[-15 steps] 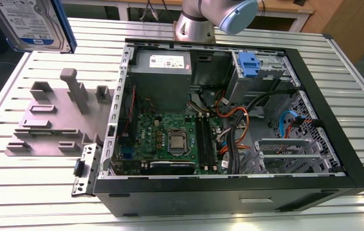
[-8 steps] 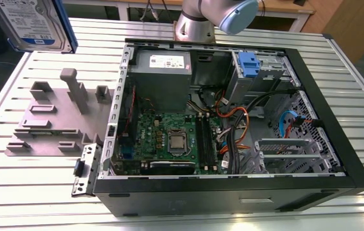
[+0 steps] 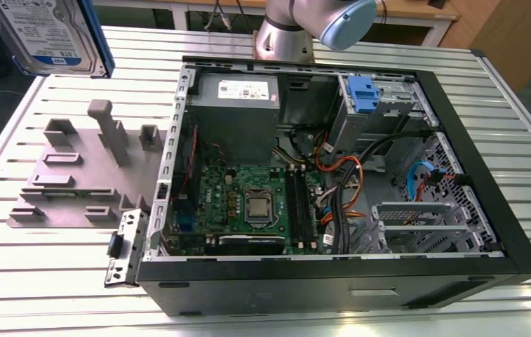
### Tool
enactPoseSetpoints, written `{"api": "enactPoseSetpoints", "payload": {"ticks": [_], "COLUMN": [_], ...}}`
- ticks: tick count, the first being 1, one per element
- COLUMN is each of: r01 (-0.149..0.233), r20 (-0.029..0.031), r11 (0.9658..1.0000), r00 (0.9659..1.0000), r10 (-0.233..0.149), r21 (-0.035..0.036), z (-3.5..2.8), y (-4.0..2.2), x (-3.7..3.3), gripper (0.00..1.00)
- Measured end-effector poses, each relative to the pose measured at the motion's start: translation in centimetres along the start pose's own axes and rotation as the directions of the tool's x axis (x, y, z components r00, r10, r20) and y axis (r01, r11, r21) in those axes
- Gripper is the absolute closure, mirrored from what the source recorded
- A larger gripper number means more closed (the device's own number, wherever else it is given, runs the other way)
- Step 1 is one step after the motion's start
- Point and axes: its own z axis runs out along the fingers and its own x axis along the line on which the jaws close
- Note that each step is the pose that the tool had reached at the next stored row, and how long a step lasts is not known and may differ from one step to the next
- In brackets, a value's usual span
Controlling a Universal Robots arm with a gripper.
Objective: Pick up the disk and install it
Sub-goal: 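Pick up the disk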
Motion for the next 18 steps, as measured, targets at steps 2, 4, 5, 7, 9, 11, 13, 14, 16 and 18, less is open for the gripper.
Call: {"api": "enactPoseSetpoints", "payload": {"ticks": [2,4,5,7,9,11,13,14,16,18], "r01": [0.000,0.000,0.000,0.000,0.000,0.000,0.000,0.000,0.000,0.000], "r20": [0.0000,0.0000,0.0000,0.0000,0.0000,0.0000,0.0000,0.0000,0.0001,0.0000], "r11": [1.0000,1.0000,1.0000,1.0000,1.0000,1.0000,1.0000,1.0000,1.0000,1.0000], "r00": [1.0000,1.0000,1.0000,1.0000,1.0000,1.0000,1.0000,1.0000,1.0000,1.0000], "r10": [0.000,0.000,0.000,0.000,0.000,0.000,0.000,0.000,0.000,0.000], "r21": [0.0001,0.0000,0.0000,-0.0001,0.0001,0.0000,0.0000,0.0000,0.0000,0.0000], "z": [0.00,0.00,0.00,-0.01,0.00,0.00,-0.02,-0.03,-0.03,-0.04], "y": [0.00,0.00,-0.02,-0.25,-0.71,-1.00,-1.16,-1.21,-1.33,-1.69], "x": [0.00,0.00,0.01,0.01,0.03,0.16,0.42,0.57,0.80,0.90], "gripper": [0.64,0.64,0.64,0.64,0.64,0.64,0.64,0.64,0.64,0.64]}}
